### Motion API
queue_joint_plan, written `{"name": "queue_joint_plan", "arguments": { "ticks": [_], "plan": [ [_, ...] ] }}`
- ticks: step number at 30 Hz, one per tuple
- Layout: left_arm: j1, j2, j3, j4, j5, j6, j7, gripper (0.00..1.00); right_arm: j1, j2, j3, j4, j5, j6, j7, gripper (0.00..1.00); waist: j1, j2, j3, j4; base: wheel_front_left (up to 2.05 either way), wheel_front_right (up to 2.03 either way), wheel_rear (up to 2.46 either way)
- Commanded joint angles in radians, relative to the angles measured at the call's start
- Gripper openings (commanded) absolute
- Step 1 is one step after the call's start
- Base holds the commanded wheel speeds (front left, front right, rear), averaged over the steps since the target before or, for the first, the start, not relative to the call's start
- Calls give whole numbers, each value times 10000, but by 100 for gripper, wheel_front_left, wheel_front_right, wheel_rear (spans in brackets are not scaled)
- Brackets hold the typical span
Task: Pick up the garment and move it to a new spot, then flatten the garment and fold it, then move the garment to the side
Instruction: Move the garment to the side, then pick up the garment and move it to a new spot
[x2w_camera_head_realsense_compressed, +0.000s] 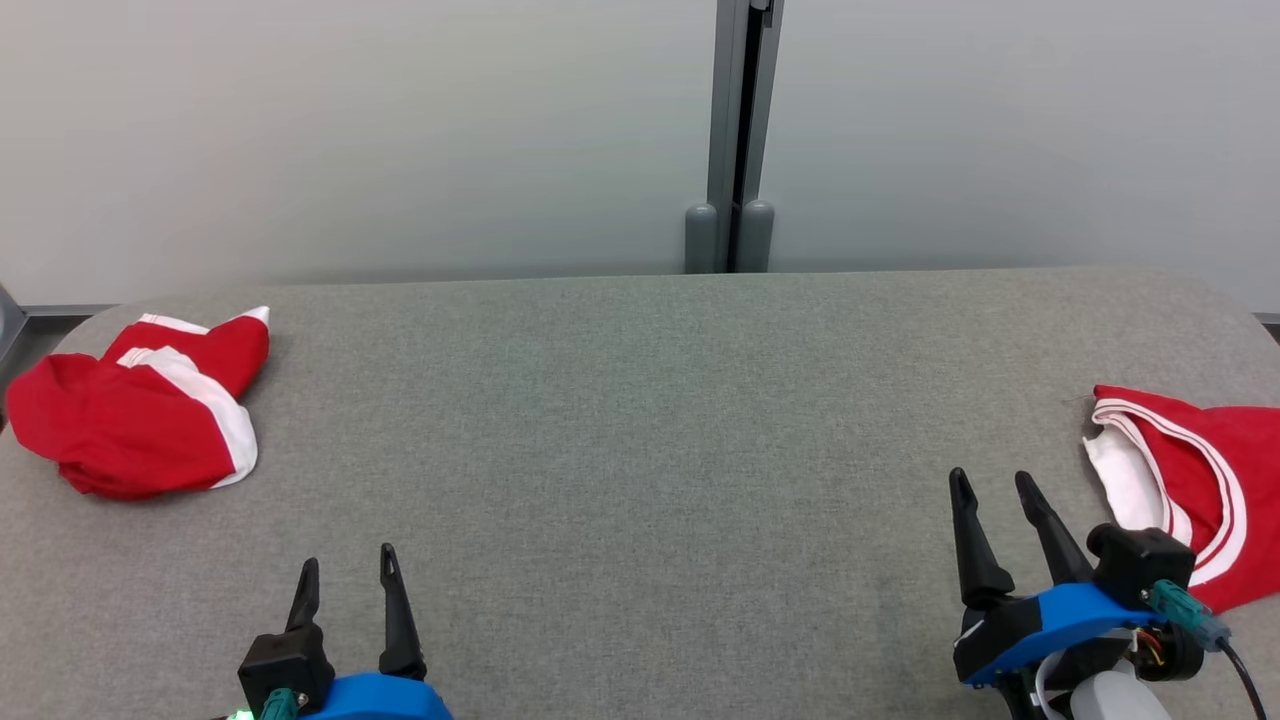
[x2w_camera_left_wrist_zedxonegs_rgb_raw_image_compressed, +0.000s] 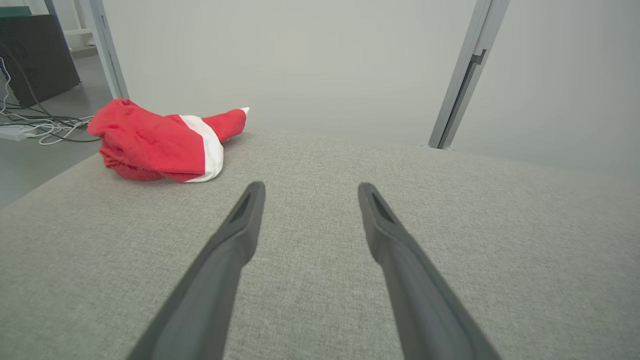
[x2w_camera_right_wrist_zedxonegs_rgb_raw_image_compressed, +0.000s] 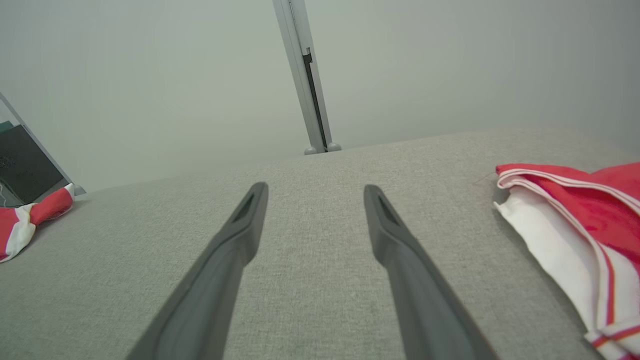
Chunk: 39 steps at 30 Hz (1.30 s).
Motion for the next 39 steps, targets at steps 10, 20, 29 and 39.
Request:
{"name": "queue_joint_plan", "arguments": {
  "ticks": [10,20,29,39],
  "plan": [
    [-136,0,153,-47,140,-27,-25,100,245,-2,264,-99,158,2,-32,100,0,1,191,1327,0,0,0],
    [131,-5,674,-87,312,-61,-25,100,259,-17,734,-85,573,2,-33,100,0,1,186,3741,0,0,0],
    [307,-6,1323,-42,468,-231,-25,100,78,-21,1240,21,718,2,-32,100,0,1,239,4894,0,0,0],
    [-485,-10,1535,143,-251,-424,-25,100,-417,-23,1717,-54,297,2,-32,100,0,1,1143,4456,0,0,0]
  ]
}}
